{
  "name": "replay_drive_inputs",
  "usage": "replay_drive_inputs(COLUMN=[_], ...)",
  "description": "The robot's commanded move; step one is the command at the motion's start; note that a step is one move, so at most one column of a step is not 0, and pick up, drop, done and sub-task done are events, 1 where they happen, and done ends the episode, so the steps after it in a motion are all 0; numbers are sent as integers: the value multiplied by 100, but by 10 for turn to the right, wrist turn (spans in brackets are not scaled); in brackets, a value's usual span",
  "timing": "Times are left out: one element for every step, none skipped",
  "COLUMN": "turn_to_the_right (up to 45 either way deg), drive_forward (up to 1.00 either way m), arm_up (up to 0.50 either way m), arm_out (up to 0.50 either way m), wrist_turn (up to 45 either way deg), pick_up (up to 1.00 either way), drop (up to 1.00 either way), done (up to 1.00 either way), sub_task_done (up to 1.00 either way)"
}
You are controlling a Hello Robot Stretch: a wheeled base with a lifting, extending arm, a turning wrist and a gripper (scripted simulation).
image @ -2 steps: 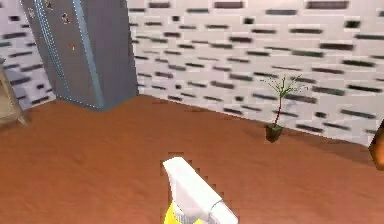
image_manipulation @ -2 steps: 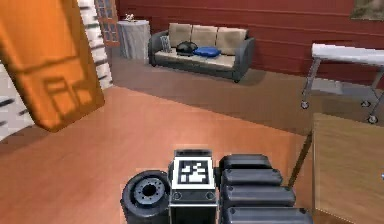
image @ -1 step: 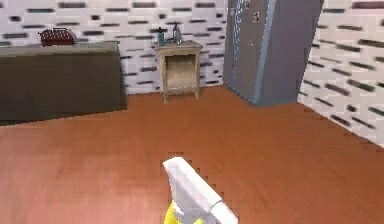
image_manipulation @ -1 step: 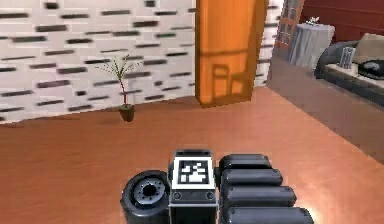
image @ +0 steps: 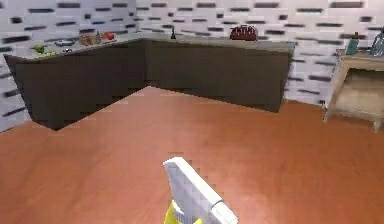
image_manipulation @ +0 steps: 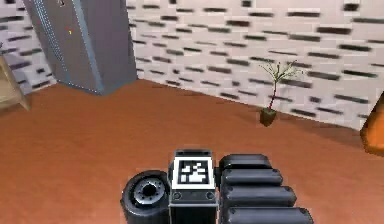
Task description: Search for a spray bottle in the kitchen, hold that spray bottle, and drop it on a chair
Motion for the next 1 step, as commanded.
replay_drive_inputs(turn_to_the_right=[-270], drive_forward=[0], arm_up=[0], arm_out=[0], wrist_turn=[0], pick_up=[0], drop=[0], done=[0], sub_task_done=[0])
